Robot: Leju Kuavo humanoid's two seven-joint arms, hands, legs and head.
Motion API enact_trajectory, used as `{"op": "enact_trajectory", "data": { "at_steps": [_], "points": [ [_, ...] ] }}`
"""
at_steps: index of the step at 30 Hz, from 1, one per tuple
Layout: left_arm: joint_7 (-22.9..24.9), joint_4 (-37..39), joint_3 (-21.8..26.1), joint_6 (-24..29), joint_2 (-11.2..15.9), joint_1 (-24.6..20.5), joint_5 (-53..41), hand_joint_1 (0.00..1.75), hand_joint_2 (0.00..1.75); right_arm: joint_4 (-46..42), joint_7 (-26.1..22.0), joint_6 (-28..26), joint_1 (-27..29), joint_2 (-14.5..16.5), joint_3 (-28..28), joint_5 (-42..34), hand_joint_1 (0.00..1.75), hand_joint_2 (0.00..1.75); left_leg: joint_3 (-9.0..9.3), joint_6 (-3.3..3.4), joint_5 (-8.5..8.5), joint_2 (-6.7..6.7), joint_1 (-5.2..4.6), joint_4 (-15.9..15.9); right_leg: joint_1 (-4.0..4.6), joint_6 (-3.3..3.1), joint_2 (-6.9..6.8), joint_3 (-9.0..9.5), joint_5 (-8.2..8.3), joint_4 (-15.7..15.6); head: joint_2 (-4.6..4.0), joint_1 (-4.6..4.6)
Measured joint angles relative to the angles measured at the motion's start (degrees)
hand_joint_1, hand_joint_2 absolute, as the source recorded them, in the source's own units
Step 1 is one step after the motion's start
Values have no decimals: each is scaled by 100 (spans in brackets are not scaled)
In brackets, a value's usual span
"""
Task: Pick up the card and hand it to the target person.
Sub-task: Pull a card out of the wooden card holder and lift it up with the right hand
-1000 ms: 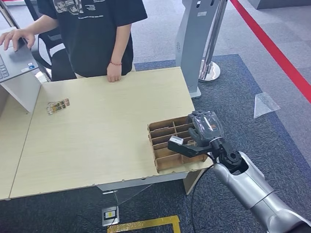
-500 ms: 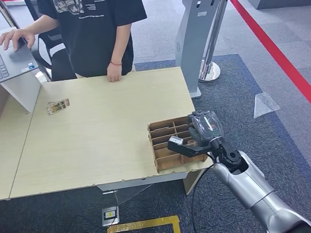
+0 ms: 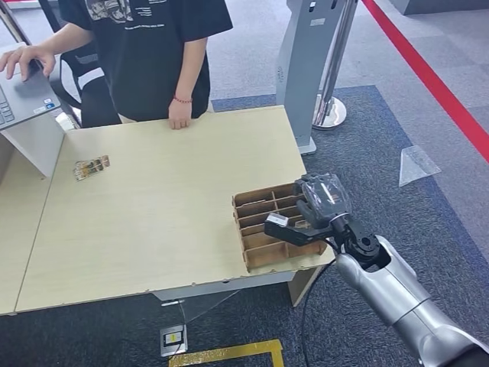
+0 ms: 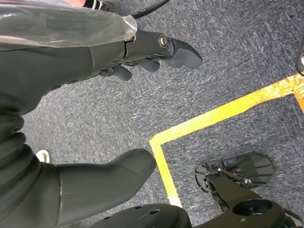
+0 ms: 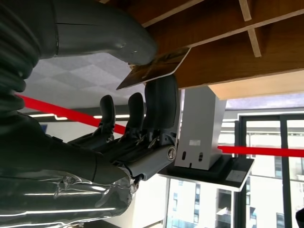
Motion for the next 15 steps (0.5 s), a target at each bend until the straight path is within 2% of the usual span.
{"op": "enact_trajectory", "data": {
  "at_steps": [15],
  "points": [
    [0,0,-33,-36,-1,0,0,0,175,180,-22,111,-174,4,-19,-73,105,175,-1,0,0,0,0,0,0,0,0,0,0,0,0,0]
  ]
}}
